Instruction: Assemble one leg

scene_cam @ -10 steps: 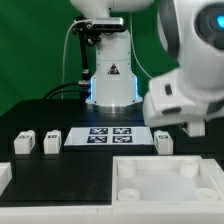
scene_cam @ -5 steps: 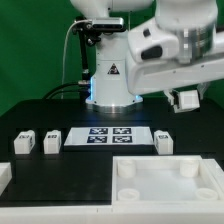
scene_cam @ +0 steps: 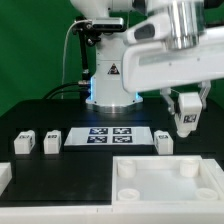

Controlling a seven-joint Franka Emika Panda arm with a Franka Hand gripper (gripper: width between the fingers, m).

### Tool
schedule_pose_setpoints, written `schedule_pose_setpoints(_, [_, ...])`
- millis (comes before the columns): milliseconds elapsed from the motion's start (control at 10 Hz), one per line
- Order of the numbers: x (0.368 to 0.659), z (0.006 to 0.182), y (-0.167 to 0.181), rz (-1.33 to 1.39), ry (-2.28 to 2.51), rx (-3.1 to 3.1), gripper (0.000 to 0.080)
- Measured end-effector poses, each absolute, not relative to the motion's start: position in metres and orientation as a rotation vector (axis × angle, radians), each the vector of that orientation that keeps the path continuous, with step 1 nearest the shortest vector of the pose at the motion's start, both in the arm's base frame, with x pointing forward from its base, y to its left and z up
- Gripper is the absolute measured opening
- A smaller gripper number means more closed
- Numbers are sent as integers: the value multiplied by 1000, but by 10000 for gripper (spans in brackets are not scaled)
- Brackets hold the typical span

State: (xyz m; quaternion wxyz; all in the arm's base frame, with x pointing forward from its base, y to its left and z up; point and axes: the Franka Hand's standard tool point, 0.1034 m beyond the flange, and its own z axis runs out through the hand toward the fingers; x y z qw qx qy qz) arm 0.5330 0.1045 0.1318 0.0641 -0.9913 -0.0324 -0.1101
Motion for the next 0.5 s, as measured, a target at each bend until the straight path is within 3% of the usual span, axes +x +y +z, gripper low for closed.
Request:
schedule_pose_setpoints(100, [547,141,105,-394,-97,-2983,291])
schedule_pose_setpoints(300, [577,165,124,-781,-74,-2892,291])
schedule_pose_setpoints(500, [569,154,119,-957,-82,-2855,291])
